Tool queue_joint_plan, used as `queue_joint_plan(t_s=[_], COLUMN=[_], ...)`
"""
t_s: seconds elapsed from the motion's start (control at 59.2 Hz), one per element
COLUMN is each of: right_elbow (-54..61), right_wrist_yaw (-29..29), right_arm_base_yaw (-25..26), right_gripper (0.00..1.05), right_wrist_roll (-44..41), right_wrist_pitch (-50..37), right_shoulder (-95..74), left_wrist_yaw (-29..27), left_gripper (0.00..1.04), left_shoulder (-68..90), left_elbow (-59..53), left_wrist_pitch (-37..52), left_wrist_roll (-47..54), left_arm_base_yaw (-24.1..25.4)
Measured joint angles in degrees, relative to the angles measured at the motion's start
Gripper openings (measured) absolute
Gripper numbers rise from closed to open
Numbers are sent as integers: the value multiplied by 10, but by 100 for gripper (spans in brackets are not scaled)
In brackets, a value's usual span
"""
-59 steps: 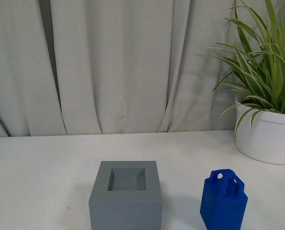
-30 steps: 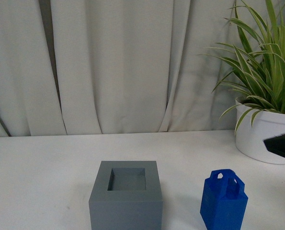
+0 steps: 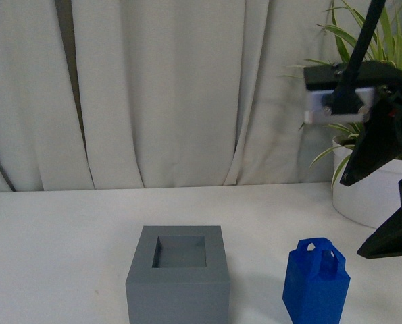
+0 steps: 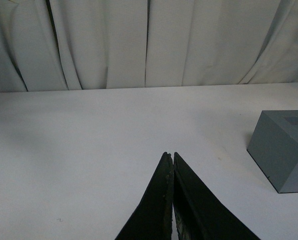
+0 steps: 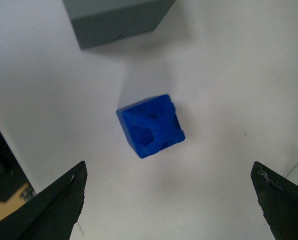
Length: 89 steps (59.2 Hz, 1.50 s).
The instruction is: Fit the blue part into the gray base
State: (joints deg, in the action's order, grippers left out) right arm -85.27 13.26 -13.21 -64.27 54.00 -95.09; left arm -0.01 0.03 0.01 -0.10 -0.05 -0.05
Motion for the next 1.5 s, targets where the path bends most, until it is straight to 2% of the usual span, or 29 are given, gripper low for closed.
queue_joint_plan(t_s=[0.186, 0.473, 1.284, 1.369, 1.504], right_elbow=[-84, -97, -108, -109, -109], right_wrist_yaw=[-51, -87, -102, -102, -102], right_arm_base_yaw=[-24, -52, -56, -54, -51], right_gripper=[96, 96, 96, 88, 65], right_wrist_roll=[-40, -55, -54, -53, -54], right_wrist_pitch=[73, 85, 60, 61, 62], right_shoulder=[-78, -120, -201, -202, -202], left_wrist_yaw=[0, 0, 0, 0, 0], left_gripper=[4, 4, 4, 4, 4], left_shoulder=[0, 0, 0, 0, 0], left_elbow=[0, 0, 0, 0, 0], left_wrist_pitch=[0, 0, 0, 0, 0], left_wrist_roll=[0, 0, 0, 0, 0], left_arm_base_yaw=[0, 0, 0, 0, 0])
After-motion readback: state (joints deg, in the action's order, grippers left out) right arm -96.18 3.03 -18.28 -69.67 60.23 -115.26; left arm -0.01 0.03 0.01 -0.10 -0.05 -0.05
